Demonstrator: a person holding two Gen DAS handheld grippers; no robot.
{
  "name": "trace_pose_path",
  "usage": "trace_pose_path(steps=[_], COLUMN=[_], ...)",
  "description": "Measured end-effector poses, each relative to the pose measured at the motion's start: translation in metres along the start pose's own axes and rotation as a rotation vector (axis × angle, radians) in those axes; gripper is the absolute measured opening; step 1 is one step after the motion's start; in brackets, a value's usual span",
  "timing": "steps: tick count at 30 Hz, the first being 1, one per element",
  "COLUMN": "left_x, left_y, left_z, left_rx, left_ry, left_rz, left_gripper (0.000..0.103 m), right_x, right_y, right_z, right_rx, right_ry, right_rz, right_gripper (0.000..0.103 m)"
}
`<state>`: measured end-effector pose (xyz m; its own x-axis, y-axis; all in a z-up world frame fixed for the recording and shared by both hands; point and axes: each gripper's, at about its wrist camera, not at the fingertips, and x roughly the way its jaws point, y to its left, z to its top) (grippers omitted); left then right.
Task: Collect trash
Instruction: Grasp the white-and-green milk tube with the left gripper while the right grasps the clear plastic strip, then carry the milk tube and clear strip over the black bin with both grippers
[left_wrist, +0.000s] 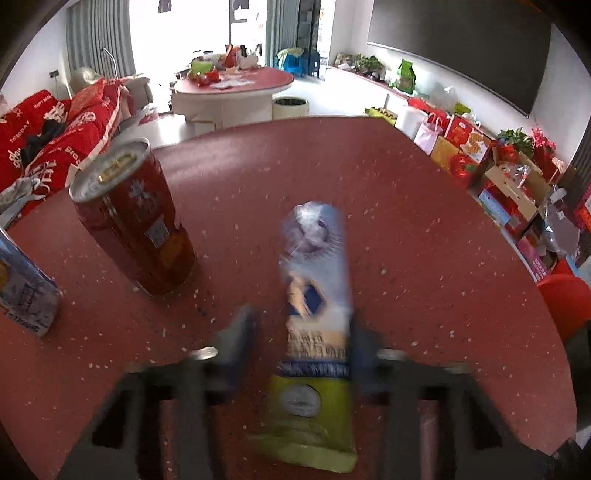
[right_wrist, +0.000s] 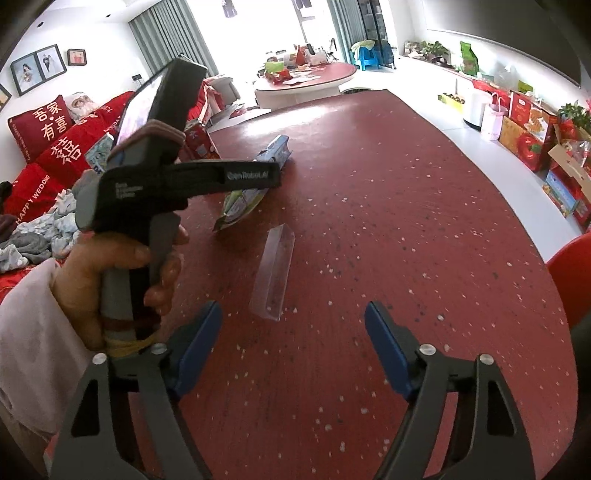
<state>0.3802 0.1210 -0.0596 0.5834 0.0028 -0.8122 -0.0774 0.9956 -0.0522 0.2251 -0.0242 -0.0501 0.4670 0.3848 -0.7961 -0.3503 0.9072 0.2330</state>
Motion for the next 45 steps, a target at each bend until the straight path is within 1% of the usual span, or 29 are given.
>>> trace_pose_path(steps=[2,5,10,11,12,13,15,16,23,31,41,45], left_x=[-0.005,-0.023,-0.069,-0.076,-0.083,-0.093,-0.108,-0.113,-0.155,-0.195,-0.229,-0.240], left_y=[0.001,0.005,0.023,0.028,0.030,0.032,0.035,0.038,0.041,0.028,0.015,0.007], left_z=[-0.003,-0.010,-0.033,-0.038,-0.044,-0.054,-0.070,-0.077,-0.135,-0.191,-0.237,-0.247], left_rx=[0.012,0.013,-0.025,-0.029,-0.030,-0.032,-0.030,-0.029,-0.037,-0.015,-0.033,-0.028], left_ry=[-0.010,-0.060,-0.140,-0.147,-0.155,-0.164,-0.169,-0.171,-0.184,-0.177,-0.175,-0.185], left_rz=[-0.023,-0.013,-0.023,-0.027,-0.030,-0.032,-0.039,-0.040,-0.065,-0.077,-0.092,-0.107], left_gripper=[0.103,0.103,0.103,0.103,0.103,0.103,0.103,0.103,0.103,0.103,0.103,0.103], right_x=[0.005,0.015,0.027,0.029,0.031,0.033,0.034,0.033,0.007,-0.045,-0.092,-0.106], right_y=[0.002,0.007,0.016,0.018,0.016,0.016,0.016,0.015,0.012,0.014,0.005,-0.002], right_z=[0.003,0.009,0.015,0.016,0.015,0.015,0.013,0.012,-0.001,-0.032,-0.080,-0.094], right_rx=[-0.002,-0.017,-0.043,-0.049,-0.051,-0.053,-0.054,-0.048,-0.013,-0.007,0.036,0.063], right_ry=[0.003,0.005,0.009,0.014,0.019,0.026,0.034,0.036,0.025,-0.003,-0.022,-0.034], right_rz=[0.003,0.004,-0.010,-0.014,-0.015,-0.016,-0.016,-0.011,0.040,0.086,0.090,0.090], right_gripper=[0.073,0.066,0.054,0.049,0.041,0.036,0.011,0.008,0.008,0.008,0.008,0.008])
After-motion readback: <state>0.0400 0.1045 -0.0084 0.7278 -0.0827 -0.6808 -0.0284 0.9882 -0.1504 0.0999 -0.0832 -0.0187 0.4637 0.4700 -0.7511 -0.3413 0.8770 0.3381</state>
